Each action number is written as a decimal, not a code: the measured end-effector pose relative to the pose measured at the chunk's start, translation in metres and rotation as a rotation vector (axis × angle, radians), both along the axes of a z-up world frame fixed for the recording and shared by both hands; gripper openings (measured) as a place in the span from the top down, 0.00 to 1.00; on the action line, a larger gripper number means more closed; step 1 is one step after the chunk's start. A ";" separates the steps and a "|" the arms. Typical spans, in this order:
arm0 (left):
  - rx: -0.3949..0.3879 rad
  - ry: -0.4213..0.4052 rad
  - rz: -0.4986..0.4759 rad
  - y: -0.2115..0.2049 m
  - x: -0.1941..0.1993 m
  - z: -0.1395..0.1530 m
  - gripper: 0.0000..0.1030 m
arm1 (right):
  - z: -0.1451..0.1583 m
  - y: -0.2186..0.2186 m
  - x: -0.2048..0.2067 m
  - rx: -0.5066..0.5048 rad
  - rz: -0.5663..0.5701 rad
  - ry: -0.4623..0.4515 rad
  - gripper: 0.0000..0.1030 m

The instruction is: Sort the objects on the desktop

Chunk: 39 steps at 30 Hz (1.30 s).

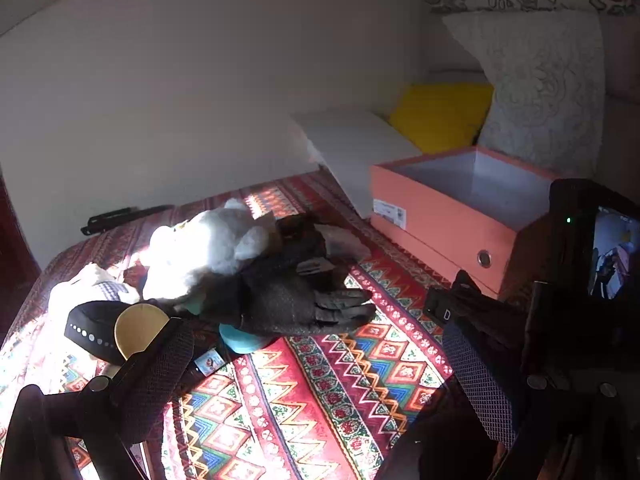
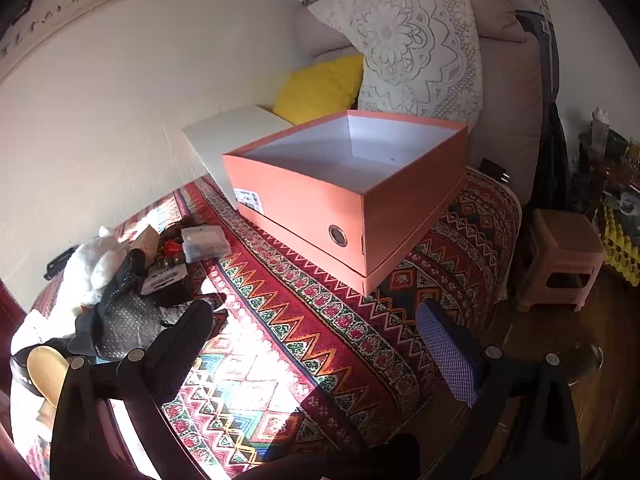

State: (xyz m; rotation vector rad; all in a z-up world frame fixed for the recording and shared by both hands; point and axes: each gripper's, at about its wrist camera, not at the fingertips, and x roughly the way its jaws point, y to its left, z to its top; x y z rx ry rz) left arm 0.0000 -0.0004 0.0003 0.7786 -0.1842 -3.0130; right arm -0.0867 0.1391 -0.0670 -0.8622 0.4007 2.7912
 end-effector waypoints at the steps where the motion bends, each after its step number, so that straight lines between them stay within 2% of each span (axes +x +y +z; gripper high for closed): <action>1: 0.031 -0.002 -0.016 -0.001 0.000 0.001 0.00 | -0.001 0.000 0.000 -0.002 0.000 0.000 0.00; 6: 0.178 -0.005 -0.087 -0.009 -0.001 0.008 0.00 | -0.004 -0.001 -0.002 -0.011 0.002 -0.001 0.00; 8: 0.181 0.060 -0.067 -0.012 0.005 0.010 0.00 | -0.005 -0.002 -0.002 -0.014 0.003 0.000 0.00; 10: 0.168 0.088 -0.069 -0.009 0.010 0.014 0.00 | -0.005 -0.002 -0.004 -0.014 0.005 -0.004 0.00; 14: 0.250 -0.003 -0.095 -0.018 0.005 0.011 0.00 | -0.004 -0.004 -0.012 -0.006 0.015 -0.031 0.00; 20: 0.137 0.054 -0.033 -0.012 0.014 0.013 0.00 | -0.004 -0.008 -0.013 0.007 0.028 -0.038 0.00; 25: 0.127 0.032 -0.058 -0.010 0.013 0.011 0.00 | -0.003 -0.008 -0.014 0.008 0.031 -0.044 0.00; 39: 0.149 0.036 -0.038 -0.016 0.011 0.010 0.00 | -0.002 -0.007 -0.017 -0.002 0.042 -0.052 0.00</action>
